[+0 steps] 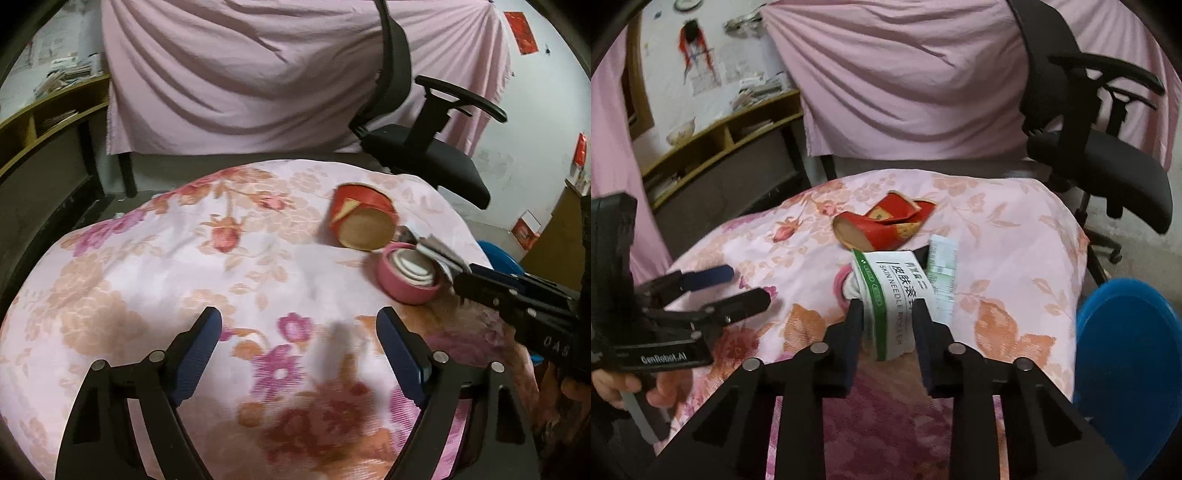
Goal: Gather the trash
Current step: 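Grasp the pink-rimmed lid with the left gripper while the right gripper holds the medicine box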
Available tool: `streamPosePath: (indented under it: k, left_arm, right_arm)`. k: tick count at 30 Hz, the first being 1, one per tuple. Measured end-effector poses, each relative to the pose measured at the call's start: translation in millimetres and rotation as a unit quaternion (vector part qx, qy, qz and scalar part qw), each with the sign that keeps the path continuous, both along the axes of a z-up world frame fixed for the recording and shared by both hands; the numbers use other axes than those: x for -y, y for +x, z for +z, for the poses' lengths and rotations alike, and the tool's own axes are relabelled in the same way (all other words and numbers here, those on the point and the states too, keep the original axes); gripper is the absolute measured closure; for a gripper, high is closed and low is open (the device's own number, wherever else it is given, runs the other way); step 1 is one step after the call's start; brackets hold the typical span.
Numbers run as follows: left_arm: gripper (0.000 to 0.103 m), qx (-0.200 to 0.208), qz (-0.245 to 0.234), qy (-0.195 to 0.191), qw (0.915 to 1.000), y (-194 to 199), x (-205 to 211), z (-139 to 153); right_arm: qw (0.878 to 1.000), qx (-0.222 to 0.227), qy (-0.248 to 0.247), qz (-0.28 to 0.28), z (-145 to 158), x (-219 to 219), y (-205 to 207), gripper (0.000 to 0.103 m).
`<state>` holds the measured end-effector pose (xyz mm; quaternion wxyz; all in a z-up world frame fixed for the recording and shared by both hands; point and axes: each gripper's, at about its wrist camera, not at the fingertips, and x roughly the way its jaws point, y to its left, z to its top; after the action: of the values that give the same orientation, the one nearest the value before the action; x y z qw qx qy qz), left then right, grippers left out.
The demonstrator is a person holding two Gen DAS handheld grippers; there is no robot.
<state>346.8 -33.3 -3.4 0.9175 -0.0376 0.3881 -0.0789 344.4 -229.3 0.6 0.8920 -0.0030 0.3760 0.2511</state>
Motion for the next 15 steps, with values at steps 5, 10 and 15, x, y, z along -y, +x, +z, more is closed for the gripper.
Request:
streamPosePath:
  k: [5,10,15]
  left_arm:
    - [0.023,0.001,-0.028,0.007,0.9996,8,25,-1]
    - [0.029,-0.002,-0.052,0.017,0.9985,22,49,-2]
    - [0.03,-0.015,-0.074,0.023,0.9969,36,70,-7]
  right_arm:
    - [1.0,-0.004,0.004,-0.028,0,22,1,0.089]
    - [0.998,-0.013,0.02,-0.054,-4,46,6,0.092]
    - [0.997,-0.017,0.033,-0.063,-6,56,7,0.092]
